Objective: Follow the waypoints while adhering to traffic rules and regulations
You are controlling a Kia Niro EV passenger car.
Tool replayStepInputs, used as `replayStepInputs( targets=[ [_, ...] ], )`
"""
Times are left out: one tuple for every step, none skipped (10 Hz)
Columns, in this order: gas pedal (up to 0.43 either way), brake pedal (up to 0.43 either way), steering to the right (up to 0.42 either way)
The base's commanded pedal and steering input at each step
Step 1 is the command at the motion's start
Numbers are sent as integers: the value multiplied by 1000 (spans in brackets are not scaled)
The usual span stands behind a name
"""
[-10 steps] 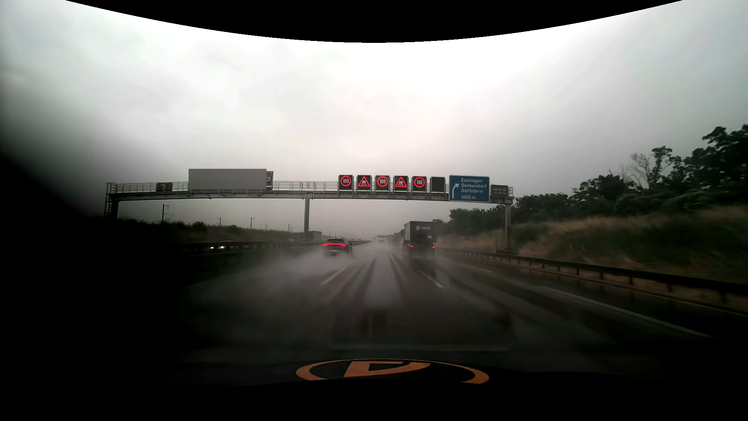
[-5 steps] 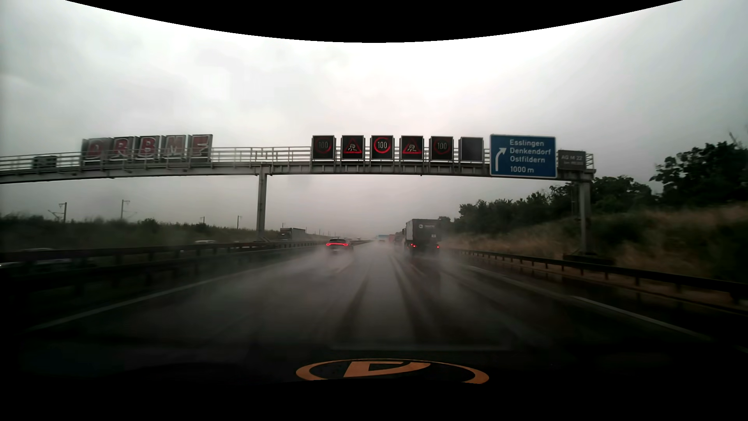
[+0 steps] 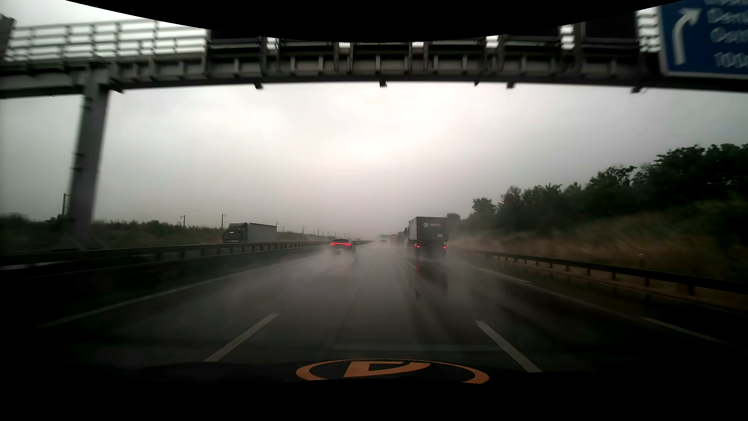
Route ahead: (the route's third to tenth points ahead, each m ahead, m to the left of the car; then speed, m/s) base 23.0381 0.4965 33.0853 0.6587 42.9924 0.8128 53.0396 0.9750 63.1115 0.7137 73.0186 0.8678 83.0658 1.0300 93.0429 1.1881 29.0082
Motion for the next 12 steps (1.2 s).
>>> replayStepInputs(
  targets=[
    [228,0,-3],
    [228,0,-3],
    [228,0,-4],
    [228,0,-3],
    [228,0,-4],
    [228,0,-3],
    [228,0,-3],
    [228,0,-3],
    [228,0,-3],
    [228,0,-3],
    [228,0,-3],
    [228,0,-3]
  ],
)
